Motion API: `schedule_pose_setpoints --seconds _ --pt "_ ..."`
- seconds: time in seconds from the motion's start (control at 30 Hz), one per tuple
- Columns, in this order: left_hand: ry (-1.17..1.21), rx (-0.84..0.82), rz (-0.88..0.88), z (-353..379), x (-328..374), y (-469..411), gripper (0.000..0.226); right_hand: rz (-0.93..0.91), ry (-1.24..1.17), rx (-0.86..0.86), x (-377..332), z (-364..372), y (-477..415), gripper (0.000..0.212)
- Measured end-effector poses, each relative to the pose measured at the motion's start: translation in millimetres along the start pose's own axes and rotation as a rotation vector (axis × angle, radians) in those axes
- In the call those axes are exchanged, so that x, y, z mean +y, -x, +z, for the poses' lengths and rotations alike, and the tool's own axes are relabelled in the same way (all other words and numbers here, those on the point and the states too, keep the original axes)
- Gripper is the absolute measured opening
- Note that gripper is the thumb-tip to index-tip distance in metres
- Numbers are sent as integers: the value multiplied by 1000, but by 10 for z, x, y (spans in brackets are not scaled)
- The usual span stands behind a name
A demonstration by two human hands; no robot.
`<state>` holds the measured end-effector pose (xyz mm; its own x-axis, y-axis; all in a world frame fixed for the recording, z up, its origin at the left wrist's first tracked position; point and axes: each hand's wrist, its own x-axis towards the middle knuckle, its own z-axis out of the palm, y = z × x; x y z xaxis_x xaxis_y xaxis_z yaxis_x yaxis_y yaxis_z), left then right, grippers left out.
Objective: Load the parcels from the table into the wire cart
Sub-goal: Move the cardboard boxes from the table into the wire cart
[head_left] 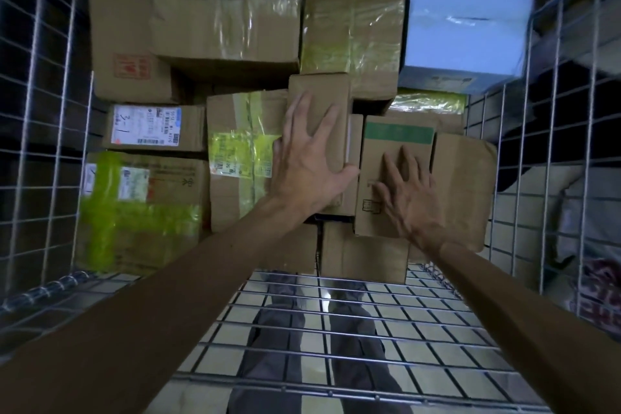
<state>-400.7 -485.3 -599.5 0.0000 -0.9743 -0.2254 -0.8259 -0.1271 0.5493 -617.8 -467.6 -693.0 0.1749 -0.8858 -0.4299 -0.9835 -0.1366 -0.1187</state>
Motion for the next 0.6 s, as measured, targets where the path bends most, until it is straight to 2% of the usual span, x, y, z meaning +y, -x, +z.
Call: schedule_pose_setpoints --seconds 0.17,0.4,0.6 --pt "5 -34 -33 99 -10 -23 91 27 -73 -21 -92 -29 -48 60" --pt "-177 -27 -40 323 -37 -23 96 30 -36 14 -83 61 -58 62" --pt "-209 -108 -41 309 -58 -37 98 5 7 -64 -58 20 -42 65"
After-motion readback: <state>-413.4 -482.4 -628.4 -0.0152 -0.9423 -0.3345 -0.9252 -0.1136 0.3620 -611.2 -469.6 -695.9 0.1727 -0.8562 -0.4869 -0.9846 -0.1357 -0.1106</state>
